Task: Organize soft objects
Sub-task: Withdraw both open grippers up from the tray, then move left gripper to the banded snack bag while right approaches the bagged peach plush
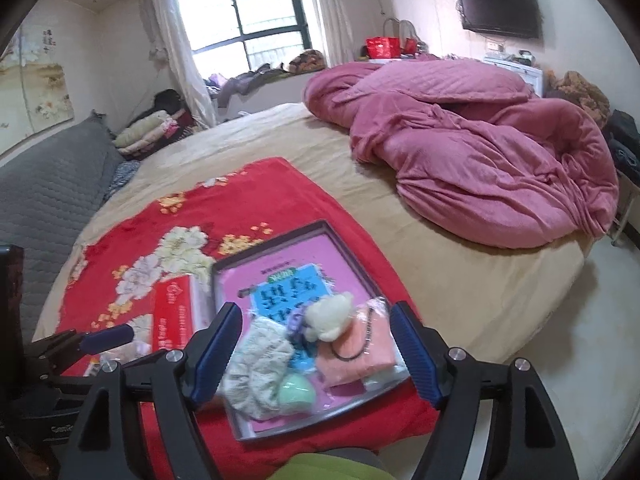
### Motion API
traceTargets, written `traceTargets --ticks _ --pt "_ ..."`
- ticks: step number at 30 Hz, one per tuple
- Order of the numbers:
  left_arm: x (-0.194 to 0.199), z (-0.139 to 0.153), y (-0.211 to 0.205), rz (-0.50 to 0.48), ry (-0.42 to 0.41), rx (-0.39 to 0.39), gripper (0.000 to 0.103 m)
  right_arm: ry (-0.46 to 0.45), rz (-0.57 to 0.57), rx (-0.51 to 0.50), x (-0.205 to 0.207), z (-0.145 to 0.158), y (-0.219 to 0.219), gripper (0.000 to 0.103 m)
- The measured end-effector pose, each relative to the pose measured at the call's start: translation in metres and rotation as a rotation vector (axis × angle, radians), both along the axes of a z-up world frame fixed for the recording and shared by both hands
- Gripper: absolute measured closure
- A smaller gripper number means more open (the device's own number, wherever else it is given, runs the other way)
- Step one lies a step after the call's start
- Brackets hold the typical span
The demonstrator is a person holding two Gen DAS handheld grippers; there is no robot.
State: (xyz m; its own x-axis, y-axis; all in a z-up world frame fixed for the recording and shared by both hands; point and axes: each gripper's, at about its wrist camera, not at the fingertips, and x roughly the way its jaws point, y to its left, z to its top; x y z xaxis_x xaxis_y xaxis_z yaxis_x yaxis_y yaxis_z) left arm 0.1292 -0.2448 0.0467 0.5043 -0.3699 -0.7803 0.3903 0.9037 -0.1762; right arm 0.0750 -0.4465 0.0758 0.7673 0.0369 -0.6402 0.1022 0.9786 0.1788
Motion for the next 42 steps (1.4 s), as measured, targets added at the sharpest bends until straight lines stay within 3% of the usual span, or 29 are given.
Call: traceTargets --ticks 11,21,36,42 --pt "-0.016 0.025 0.042 0.048 -0.05 -0.027 0.025 -0.039 0.054 -0.052 -0.006 0.026 0.039 0.023" --pt "-0.032 0.035 0.09 0.113 -0.074 -0.025 0.025 -0.035 0.129 -0.054 -0.006 0.029 0.078 0.022" --pt "-0.048 0.045 0.219 0.342 -0.079 -0.05 0.025 -0.057 0.226 -0.064 -0.009 0.043 0.131 0.022" --pt "-0.057 0.042 0.251 0.398 -0.07 -0.037 0.025 -0.05 0.28 -0.068 -0.01 0.043 0.156 0.022"
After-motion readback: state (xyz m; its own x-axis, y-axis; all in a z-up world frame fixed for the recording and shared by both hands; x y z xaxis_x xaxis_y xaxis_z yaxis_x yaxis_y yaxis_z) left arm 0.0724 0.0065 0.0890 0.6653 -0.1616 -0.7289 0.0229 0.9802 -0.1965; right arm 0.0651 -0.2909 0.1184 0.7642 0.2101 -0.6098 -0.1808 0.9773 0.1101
